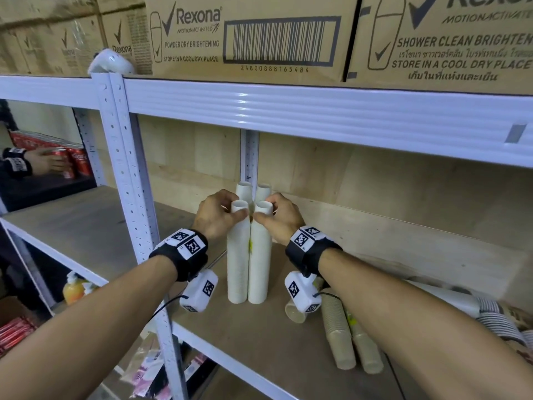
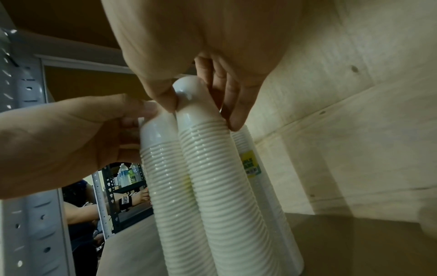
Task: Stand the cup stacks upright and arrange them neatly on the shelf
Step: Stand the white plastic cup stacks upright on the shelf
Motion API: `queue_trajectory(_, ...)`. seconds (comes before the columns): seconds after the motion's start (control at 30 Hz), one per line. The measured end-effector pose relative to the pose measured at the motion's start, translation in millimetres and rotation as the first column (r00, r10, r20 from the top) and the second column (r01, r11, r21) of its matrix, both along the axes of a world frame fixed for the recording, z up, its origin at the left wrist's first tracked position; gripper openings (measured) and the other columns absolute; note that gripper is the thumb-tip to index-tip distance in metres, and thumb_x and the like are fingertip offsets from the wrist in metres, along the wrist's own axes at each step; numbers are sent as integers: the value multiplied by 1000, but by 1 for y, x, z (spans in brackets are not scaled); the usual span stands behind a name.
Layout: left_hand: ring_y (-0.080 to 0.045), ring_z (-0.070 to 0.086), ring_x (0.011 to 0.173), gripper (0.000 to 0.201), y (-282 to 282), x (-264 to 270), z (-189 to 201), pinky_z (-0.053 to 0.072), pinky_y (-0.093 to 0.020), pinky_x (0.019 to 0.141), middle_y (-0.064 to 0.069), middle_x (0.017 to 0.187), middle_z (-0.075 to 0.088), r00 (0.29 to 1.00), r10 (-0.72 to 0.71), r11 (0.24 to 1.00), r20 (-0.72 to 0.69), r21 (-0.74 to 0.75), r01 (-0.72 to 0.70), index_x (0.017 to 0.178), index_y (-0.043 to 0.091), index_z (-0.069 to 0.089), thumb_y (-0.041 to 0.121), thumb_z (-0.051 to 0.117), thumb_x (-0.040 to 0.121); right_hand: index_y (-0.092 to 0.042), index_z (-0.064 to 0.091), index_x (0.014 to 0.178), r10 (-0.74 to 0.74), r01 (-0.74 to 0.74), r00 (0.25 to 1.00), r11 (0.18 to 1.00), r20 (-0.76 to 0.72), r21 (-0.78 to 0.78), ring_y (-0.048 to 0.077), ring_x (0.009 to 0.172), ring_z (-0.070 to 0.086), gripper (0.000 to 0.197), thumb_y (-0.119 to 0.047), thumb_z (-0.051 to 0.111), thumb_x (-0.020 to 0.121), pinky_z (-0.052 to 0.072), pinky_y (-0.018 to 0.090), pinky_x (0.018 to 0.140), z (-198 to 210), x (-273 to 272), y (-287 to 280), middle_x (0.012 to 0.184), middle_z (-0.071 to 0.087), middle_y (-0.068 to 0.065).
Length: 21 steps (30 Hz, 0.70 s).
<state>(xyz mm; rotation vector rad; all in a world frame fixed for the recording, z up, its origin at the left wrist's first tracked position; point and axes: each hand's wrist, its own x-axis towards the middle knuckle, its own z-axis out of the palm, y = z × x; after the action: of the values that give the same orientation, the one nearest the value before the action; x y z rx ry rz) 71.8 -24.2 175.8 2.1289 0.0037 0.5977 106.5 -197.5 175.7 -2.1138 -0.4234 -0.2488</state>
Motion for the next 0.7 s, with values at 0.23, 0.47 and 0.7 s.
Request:
queue_trajectory(0.23,-14,63,83,38,-4,2,0,52,-28,73,4,91,67,1000,5,1000,12,-3,-5,103,21,63,41,79,75,-23,60,97,0,1,1000,1000,15,-16,19,89,63,39,-49,72,72,55,38,80,3,-2,0,96,66,-5)
queue_trajectory(0.47,-16,66,87,15,-4,0,5,49,-21,71,5,94,70,997,-79,997,-17,15,80,95,22,68,23,73,81,-16,63,92,17,-15,999,998,33,-59,22,85,64,23,-29,65,73,56,45,80,6,-6,-3,91,67,0)
queue_trajectory(0.7,-11,60,81,36,-6,4,7,45,-25,70,8,87,63,999,-3,996,-36,92,6,101,22,63,41,80,75,-16,62,100,6,-5,999,1000,46,-29,21,90,63,37,-39,75,74,55,39,80,7,-8,-6,99,67,-1)
